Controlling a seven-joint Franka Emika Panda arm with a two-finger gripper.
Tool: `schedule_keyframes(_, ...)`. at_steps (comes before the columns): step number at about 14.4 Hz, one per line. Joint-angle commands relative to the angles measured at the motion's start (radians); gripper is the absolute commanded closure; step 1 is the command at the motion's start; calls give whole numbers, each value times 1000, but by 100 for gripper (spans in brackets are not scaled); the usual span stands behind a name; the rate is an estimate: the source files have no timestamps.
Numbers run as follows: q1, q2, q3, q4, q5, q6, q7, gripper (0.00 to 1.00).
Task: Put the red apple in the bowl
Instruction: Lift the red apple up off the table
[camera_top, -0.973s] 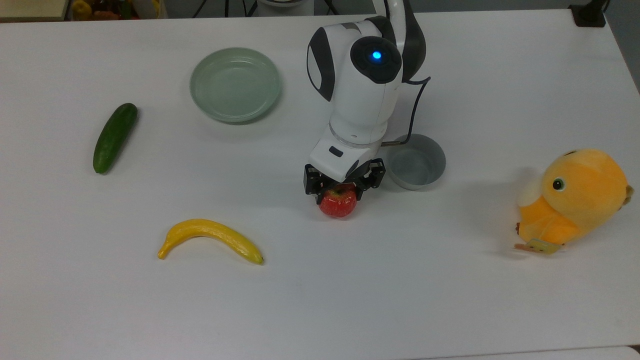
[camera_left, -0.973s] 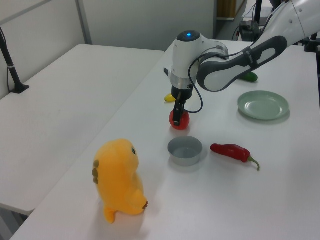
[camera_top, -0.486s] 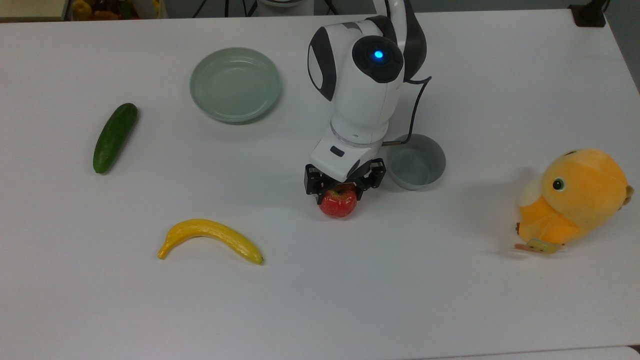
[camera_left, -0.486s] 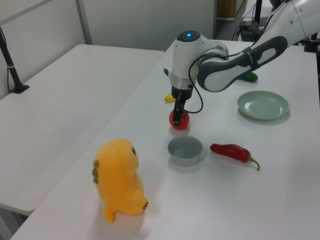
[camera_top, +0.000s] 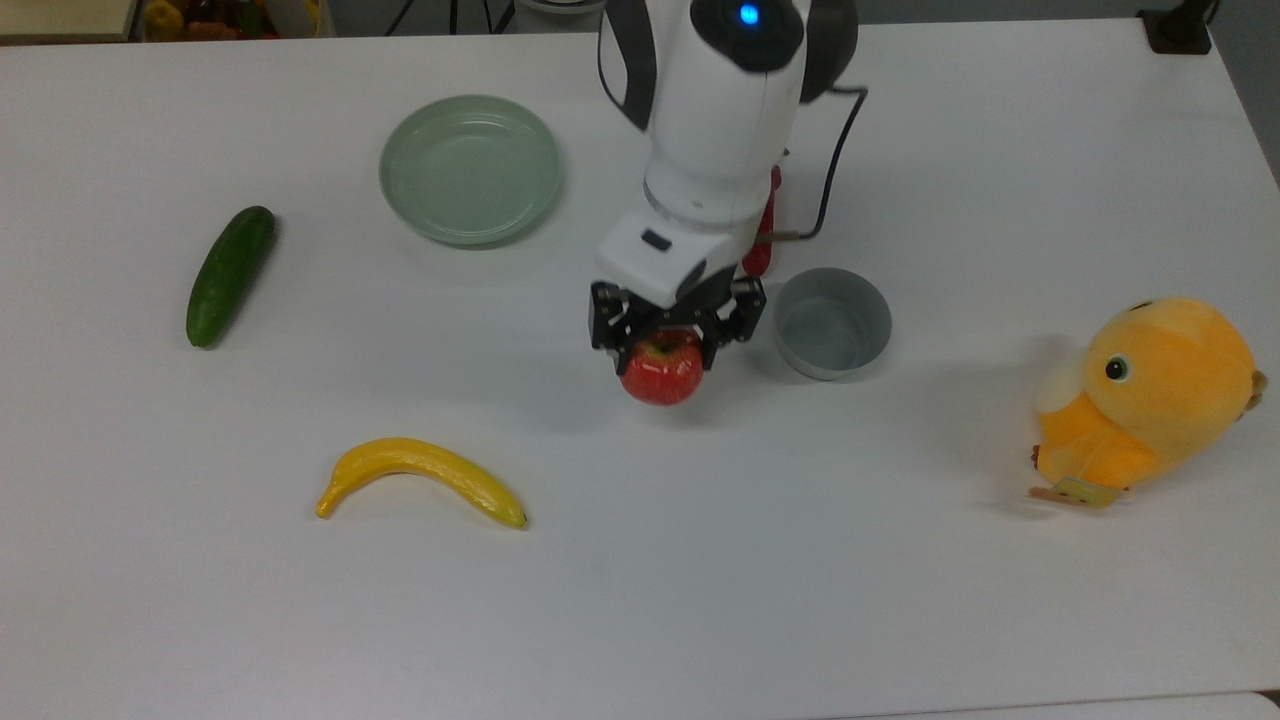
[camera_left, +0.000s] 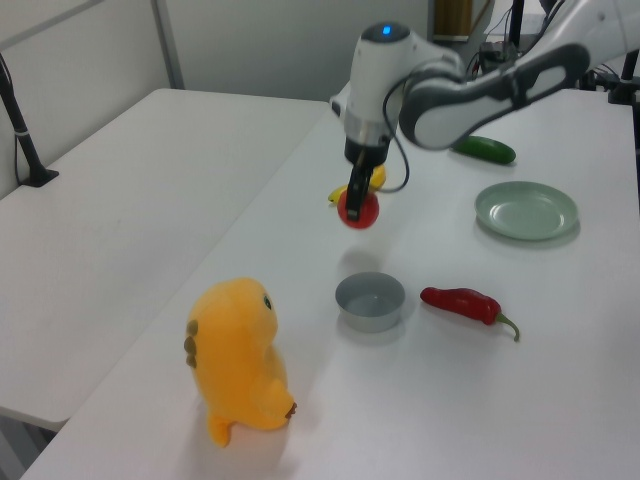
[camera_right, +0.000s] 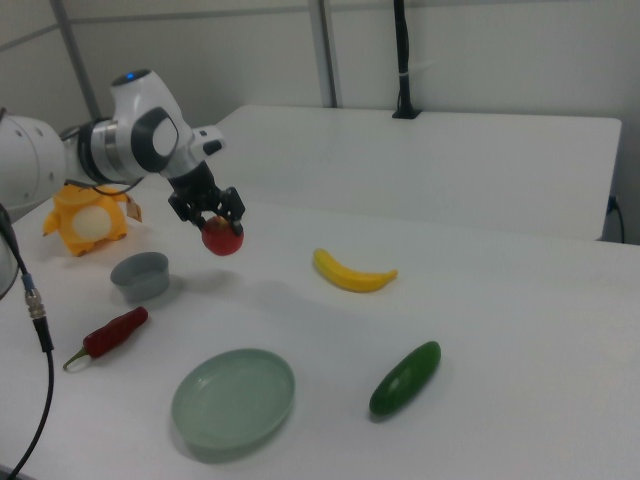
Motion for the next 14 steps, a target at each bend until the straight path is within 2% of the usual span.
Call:
schedule_keyframes(1,-8,-166,2,-59,3,-165,13,86)
schedule_keyframes(3,-8,-261,2,-111,5,-216,15,84)
schedule_keyframes(6,-6,-347,2,-143,19,-280,15,84)
schedule_keyframes(8,3,-390,2,-163,46,-316,15,84)
schedule_keyframes(14,58,-465,2,-262,51,-311,18,84)
